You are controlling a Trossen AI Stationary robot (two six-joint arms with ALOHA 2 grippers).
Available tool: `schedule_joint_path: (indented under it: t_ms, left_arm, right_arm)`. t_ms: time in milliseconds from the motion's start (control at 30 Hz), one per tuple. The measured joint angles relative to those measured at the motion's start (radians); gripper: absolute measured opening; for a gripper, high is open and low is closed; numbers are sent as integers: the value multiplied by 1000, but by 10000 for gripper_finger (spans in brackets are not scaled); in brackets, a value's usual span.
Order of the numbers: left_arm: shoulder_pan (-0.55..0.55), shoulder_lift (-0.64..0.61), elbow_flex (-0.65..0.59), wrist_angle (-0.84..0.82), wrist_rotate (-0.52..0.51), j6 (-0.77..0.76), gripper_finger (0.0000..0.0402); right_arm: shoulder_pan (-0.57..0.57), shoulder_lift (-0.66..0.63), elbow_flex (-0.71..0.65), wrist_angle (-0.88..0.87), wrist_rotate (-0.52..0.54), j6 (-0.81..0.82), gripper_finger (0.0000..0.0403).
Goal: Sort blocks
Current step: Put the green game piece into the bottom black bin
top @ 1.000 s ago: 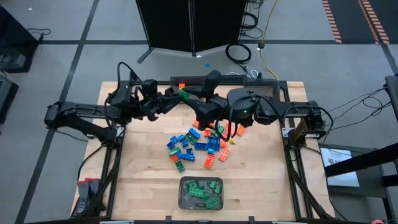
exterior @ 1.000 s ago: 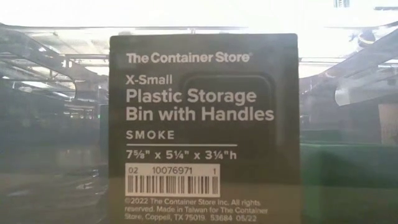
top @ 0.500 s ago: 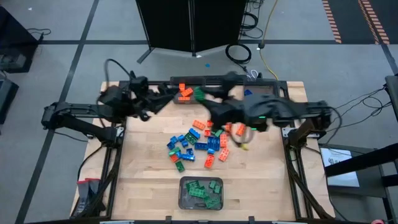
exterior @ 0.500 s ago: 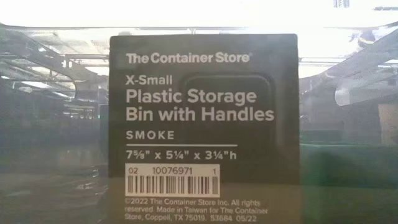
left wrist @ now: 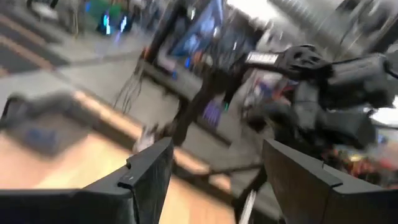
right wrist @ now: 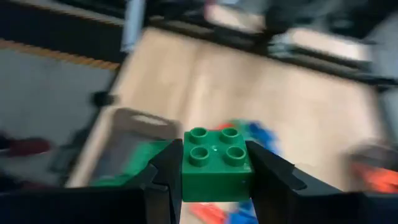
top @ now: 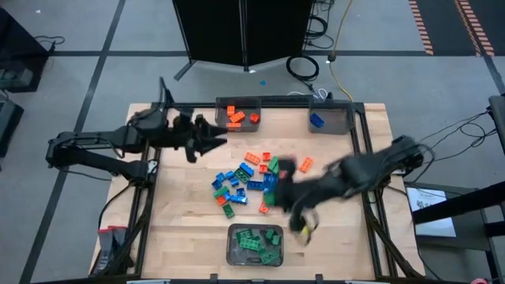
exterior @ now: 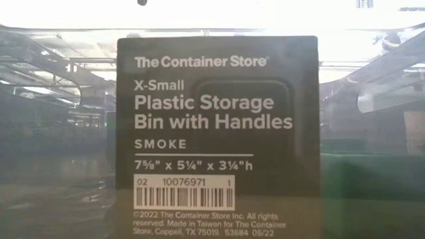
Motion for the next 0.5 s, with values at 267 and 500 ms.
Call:
schedule_joint_path:
  t_ms: [267,500]
  left_arm:
    - [-105,-1,-1,-373,16,124,250]
    - [-264,4,-94,-419,7,127,250]
  right_arm:
    - [1,-28,-325,513,-271,152,120]
    - [14,-26,-555,613,-301,291,120]
